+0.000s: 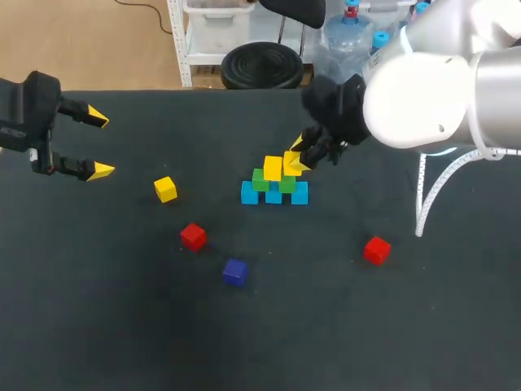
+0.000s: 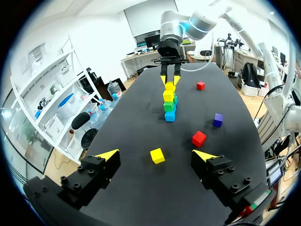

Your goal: Place the blue cubes, place green cubes on the blue cubes, place the yellow cubes on the green cubes, then place the red cubes on the yellow cubes, and place purple cube on the red cubes.

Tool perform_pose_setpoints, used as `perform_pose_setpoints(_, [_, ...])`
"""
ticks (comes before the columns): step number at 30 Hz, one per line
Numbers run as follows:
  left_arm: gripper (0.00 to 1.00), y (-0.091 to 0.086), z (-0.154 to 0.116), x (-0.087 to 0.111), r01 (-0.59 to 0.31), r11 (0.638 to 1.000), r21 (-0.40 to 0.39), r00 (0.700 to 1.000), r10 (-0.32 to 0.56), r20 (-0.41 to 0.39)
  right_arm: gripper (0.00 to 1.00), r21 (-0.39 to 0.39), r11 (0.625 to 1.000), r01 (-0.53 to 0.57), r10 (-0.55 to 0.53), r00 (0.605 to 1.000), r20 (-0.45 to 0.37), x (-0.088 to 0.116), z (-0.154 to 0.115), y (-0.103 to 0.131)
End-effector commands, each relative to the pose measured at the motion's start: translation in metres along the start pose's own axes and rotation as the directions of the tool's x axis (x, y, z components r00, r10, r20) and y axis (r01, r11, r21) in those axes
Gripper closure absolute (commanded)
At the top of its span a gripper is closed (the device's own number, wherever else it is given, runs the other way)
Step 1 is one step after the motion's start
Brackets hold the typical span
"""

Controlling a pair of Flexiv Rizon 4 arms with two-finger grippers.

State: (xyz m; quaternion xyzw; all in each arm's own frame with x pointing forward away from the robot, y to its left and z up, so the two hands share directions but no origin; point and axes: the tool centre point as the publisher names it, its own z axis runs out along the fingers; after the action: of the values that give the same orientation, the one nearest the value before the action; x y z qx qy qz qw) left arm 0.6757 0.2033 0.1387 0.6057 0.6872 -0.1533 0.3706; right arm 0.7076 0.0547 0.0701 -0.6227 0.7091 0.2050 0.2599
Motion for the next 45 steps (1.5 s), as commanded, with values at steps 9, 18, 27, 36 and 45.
perform_pose_setpoints(9, [0.0, -0.0004, 0.0005, 0.0018, -0.004, 1.0, -0.003, 1.0, 0.004, 0.007, 1.0, -0.003, 1.0, -0.004, 0.004, 1.0, 0.002, 0.0014, 0.0048, -0.0024])
perform_pose_setpoints(18, [0.0, -0.0004, 0.0005, 0.0018, -0.004, 1.0, -0.003, 1.0, 0.004, 0.007, 1.0, -0.004, 1.0, -0.008, 0.008, 1.0, 0.003, 0.0022, 0.0067, -0.0044])
perform_pose_setpoints(27, [0.0, -0.0004, 0.0005, 0.0018, -0.004, 1.0, -0.003, 1.0, 0.004, 0.007, 1.0, -0.01, 1.0, -0.011, 0.011, 1.0, 0.005, 0.0025, 0.0092, -0.0045])
perform_pose_setpoints(36, [0.0, -0.0004, 0.0005, 0.0018, -0.004, 1.0, -0.003, 1.0, 0.004, 0.007, 1.0, -0.014, 1.0, -0.014, 0.014, 1.0, 0.002, 0.004, 0.0112, -0.0055])
perform_pose_setpoints(45, [0.0, -0.0004, 0.0005, 0.0018, -0.004, 1.0, -0.003, 1.0, 0.004, 0.007, 1.0, -0.016, 1.0, -0.017, 0.017, 1.0, 0.002, 0.0039, 0.0122, -0.0057])
